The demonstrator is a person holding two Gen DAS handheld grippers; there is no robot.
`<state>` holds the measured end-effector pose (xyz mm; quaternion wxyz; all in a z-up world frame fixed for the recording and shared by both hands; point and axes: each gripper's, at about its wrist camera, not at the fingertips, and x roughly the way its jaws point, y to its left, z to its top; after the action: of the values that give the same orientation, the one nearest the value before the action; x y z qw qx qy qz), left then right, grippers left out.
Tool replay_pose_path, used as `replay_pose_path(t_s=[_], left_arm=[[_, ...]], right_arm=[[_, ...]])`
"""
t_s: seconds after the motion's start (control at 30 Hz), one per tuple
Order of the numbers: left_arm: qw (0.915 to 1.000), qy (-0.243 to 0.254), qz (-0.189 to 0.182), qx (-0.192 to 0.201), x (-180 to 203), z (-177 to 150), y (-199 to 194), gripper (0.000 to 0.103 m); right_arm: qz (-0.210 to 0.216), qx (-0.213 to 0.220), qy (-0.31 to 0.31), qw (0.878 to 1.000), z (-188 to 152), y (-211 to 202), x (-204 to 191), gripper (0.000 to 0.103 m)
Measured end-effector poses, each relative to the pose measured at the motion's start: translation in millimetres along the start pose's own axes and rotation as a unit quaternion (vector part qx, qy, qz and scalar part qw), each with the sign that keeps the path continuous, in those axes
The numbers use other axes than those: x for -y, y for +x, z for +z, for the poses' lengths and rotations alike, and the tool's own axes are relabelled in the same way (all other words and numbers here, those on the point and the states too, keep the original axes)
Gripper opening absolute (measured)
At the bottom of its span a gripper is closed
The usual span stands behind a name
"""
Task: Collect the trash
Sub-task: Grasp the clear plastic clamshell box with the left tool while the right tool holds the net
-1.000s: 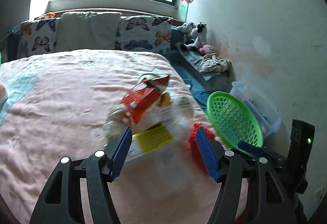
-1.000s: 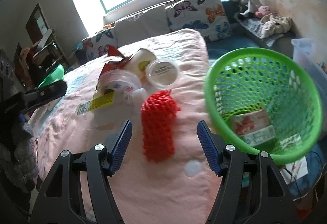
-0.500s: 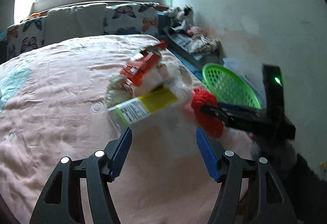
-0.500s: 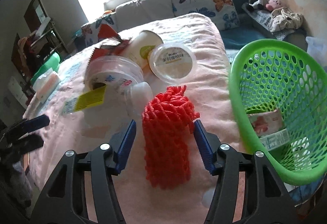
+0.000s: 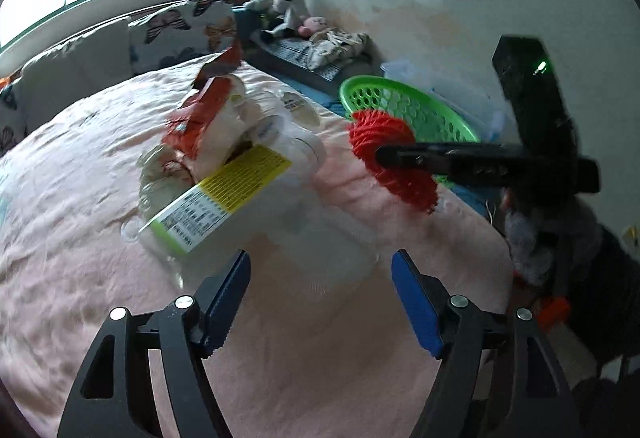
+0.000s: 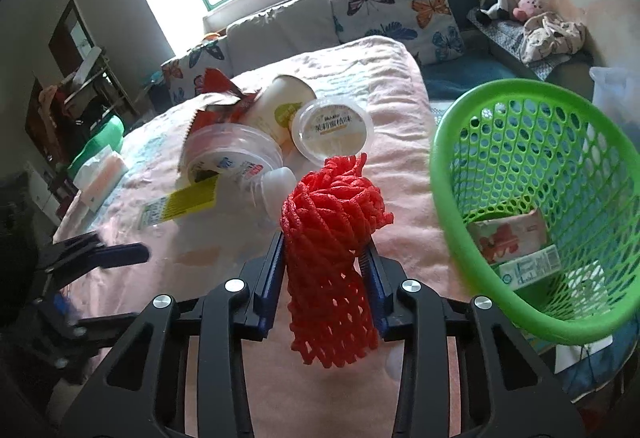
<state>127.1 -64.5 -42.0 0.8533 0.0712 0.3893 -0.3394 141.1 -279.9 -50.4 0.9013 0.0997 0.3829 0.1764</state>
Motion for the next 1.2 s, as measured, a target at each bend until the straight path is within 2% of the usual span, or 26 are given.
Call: replay_pose_path(t_s=[0.3, 0.7, 1.2], left_arm=[[0.9968, 0.072, -0.012, -0.033, 3, 6, 22, 0.074], [0.9930, 0.106, -0.015, -0.051, 0, 9, 33, 0.074], [0.9918, 0.113, -0.026, -0.054, 7, 0, 31, 0.073]], right_arm=[[0.000, 0.013, 0.004, 1.000, -7, -27, 3, 0.038], [-0.008, 0.012, 0.009, 1.000, -12, -32, 6, 0.038], [-0.016, 0.019, 0.025, 0.999, -14, -38, 14, 0.038]])
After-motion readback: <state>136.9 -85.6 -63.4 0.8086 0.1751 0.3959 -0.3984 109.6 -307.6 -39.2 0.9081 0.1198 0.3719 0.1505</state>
